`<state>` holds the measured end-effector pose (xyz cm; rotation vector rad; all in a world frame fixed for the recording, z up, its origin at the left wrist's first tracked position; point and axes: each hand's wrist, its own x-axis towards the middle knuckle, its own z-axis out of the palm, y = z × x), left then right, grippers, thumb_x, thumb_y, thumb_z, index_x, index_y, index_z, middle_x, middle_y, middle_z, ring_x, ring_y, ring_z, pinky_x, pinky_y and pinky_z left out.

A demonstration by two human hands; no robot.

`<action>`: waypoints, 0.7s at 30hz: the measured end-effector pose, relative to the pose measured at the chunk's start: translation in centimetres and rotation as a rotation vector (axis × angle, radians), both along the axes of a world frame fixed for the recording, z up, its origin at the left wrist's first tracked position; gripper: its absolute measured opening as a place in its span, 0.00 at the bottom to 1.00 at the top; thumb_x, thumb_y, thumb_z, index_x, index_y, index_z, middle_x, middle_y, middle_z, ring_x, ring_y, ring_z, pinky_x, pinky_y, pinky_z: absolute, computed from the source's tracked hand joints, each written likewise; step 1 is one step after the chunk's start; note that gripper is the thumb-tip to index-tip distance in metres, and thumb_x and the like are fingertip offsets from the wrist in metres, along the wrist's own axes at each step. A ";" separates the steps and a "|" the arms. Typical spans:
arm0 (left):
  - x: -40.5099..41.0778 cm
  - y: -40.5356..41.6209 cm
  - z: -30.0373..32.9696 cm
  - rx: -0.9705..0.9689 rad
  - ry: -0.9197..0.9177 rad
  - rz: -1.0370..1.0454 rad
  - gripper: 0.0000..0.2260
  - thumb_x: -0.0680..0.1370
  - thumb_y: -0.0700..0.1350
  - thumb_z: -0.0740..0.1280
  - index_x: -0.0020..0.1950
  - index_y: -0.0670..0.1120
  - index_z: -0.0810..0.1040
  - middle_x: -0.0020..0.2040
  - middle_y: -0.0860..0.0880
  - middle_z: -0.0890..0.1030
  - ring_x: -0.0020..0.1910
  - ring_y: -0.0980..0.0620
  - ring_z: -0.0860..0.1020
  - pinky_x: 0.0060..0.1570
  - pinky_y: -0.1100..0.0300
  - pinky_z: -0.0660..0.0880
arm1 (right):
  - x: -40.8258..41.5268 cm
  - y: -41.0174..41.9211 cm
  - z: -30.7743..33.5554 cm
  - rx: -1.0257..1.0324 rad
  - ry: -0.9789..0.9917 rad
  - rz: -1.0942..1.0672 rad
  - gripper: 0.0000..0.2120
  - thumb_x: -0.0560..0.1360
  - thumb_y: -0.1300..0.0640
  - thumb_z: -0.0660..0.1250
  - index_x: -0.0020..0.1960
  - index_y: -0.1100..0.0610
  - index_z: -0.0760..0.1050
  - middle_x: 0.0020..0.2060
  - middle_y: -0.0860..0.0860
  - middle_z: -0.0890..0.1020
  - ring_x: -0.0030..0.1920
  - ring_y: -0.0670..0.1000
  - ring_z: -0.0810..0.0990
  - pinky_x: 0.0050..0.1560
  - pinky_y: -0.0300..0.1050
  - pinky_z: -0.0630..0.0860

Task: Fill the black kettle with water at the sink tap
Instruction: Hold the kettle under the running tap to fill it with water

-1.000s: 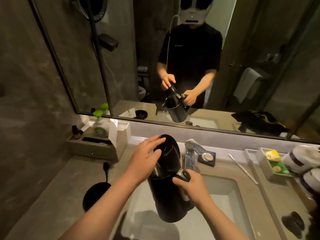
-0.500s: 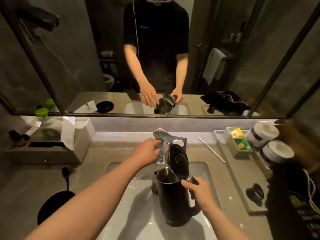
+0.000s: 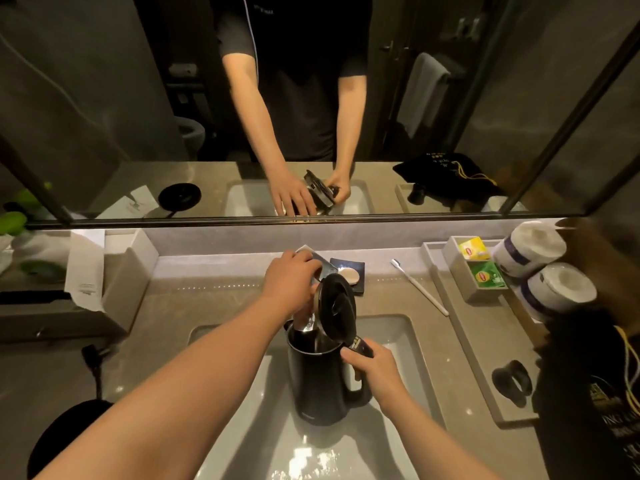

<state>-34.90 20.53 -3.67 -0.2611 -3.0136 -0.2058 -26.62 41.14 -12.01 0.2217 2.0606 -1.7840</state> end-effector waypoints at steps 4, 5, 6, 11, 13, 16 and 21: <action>-0.2 -0.2 -0.2 -0.007 0.031 -0.002 0.16 0.74 0.47 0.69 0.61 0.51 0.77 0.65 0.51 0.75 0.58 0.46 0.71 0.50 0.53 0.71 | -0.1 0.0 0.0 -0.024 -0.007 -0.004 0.10 0.69 0.54 0.75 0.35 0.57 0.77 0.25 0.49 0.76 0.29 0.49 0.74 0.35 0.44 0.72; -0.3 -0.3 -0.3 0.001 0.038 -0.011 0.15 0.74 0.48 0.68 0.60 0.51 0.77 0.64 0.51 0.76 0.57 0.46 0.71 0.47 0.53 0.72 | -0.2 0.0 0.0 -0.035 -0.006 -0.008 0.10 0.70 0.55 0.75 0.36 0.58 0.77 0.25 0.49 0.77 0.29 0.49 0.74 0.35 0.44 0.72; -0.4 -0.5 -0.4 0.015 0.047 -0.021 0.13 0.74 0.49 0.68 0.58 0.51 0.78 0.62 0.52 0.77 0.55 0.46 0.72 0.44 0.54 0.71 | -0.2 0.0 0.0 -0.046 -0.006 -0.013 0.09 0.70 0.56 0.74 0.36 0.59 0.77 0.26 0.49 0.77 0.29 0.49 0.74 0.35 0.43 0.72; -1.1 -1.5 0.0 0.229 0.078 0.030 0.04 0.74 0.53 0.69 0.46 0.54 0.80 0.44 0.55 0.82 0.43 0.51 0.78 0.31 0.58 0.71 | -0.4 -0.1 0.0 -0.073 -0.008 -0.036 0.10 0.72 0.60 0.73 0.34 0.57 0.76 0.25 0.48 0.76 0.28 0.48 0.74 0.33 0.41 0.72; -1.2 -1.7 0.1 0.243 0.068 0.019 0.05 0.74 0.54 0.69 0.45 0.54 0.80 0.44 0.56 0.82 0.41 0.51 0.78 0.32 0.57 0.73 | -0.4 -0.2 0.1 -0.073 -0.005 -0.033 0.11 0.73 0.60 0.73 0.32 0.54 0.77 0.24 0.46 0.77 0.28 0.47 0.74 0.32 0.39 0.72; -1.2 -1.6 0.0 0.282 0.049 0.031 0.05 0.74 0.54 0.69 0.44 0.55 0.80 0.44 0.56 0.82 0.41 0.52 0.78 0.33 0.55 0.75 | -0.4 -0.3 0.1 -0.065 -0.009 -0.037 0.09 0.73 0.58 0.73 0.35 0.56 0.78 0.24 0.46 0.77 0.28 0.47 0.75 0.33 0.39 0.73; -1.3 -1.8 -0.2 0.321 0.007 0.039 0.04 0.74 0.55 0.69 0.42 0.56 0.79 0.45 0.57 0.81 0.42 0.53 0.76 0.34 0.56 0.74 | -0.3 -0.4 -0.1 -0.051 -0.016 -0.038 0.07 0.73 0.56 0.73 0.37 0.56 0.80 0.25 0.45 0.79 0.30 0.47 0.76 0.35 0.42 0.74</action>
